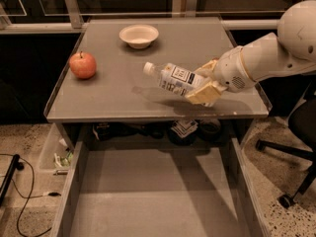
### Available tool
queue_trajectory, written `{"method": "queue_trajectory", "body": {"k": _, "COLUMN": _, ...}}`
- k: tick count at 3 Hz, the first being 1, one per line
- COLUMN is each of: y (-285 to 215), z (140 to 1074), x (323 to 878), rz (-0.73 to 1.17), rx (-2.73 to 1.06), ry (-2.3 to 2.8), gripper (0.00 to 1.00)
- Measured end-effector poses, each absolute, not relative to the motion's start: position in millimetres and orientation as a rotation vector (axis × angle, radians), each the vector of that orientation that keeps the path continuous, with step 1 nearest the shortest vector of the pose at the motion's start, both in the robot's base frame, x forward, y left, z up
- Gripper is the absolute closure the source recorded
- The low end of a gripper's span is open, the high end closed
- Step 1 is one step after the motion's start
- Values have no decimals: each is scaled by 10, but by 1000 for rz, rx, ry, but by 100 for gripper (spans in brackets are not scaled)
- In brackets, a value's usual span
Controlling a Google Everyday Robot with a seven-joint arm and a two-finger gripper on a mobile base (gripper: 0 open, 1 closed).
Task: Place blue plastic bottle into top drawer
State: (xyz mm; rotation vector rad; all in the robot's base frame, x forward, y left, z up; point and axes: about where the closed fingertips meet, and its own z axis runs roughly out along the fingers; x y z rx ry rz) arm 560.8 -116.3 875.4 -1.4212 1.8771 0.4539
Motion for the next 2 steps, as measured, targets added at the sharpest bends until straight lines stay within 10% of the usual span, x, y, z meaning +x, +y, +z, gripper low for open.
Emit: {"method": "queue_trajectory", "body": {"k": 2, "y": -1018, "z": 8869, "x": 5021, "rz": 438, "rx": -1446, "ry": 1778, "gripper": 100}}
